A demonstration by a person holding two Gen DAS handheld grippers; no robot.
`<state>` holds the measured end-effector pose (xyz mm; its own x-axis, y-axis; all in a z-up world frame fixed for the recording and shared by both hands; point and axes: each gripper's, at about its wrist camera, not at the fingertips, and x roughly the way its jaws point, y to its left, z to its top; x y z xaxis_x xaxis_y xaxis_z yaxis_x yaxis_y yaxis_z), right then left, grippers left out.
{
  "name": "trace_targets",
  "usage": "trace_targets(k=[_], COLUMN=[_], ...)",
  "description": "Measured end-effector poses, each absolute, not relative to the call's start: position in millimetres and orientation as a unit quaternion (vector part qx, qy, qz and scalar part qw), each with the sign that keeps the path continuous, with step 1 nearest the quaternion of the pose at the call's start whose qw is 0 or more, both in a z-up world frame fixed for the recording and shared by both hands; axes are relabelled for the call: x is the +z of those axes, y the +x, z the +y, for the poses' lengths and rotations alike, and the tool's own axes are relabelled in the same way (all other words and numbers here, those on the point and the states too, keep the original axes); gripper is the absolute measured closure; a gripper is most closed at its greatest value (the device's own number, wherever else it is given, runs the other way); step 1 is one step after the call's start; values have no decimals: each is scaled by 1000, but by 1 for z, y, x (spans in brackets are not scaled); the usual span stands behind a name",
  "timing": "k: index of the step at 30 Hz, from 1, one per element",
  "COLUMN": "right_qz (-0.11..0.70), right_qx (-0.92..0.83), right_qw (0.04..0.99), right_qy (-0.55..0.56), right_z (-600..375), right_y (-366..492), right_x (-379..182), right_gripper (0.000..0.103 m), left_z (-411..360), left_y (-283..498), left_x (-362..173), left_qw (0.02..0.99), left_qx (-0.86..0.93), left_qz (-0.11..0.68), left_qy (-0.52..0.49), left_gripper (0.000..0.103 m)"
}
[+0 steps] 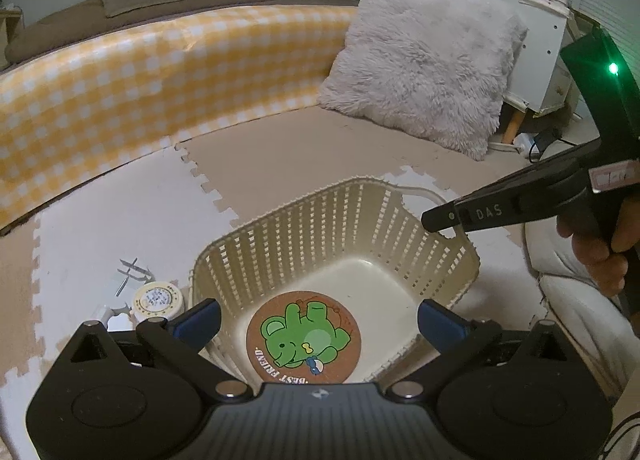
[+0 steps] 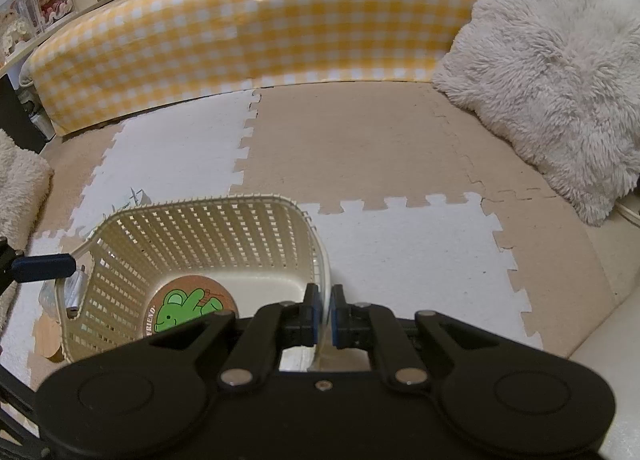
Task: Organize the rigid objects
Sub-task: 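Move the left tool back toward the clear plastic blister tray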
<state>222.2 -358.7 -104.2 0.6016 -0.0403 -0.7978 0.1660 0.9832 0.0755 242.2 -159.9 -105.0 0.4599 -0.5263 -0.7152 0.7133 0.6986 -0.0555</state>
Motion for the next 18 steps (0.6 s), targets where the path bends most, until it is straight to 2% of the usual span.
trace_targets(k=[18], right_qz=[442], right_qx=[-58], right_qw=[892], right_qy=[69], right_z=[-358], right_y=[222], right_x=[-104], right_gripper=[97], left_z=[-133], left_y=[232], left_x=[-63], left_qw=[866], left_qx=[-344], left_qz=[353], left_qy=[87], left_gripper=[0])
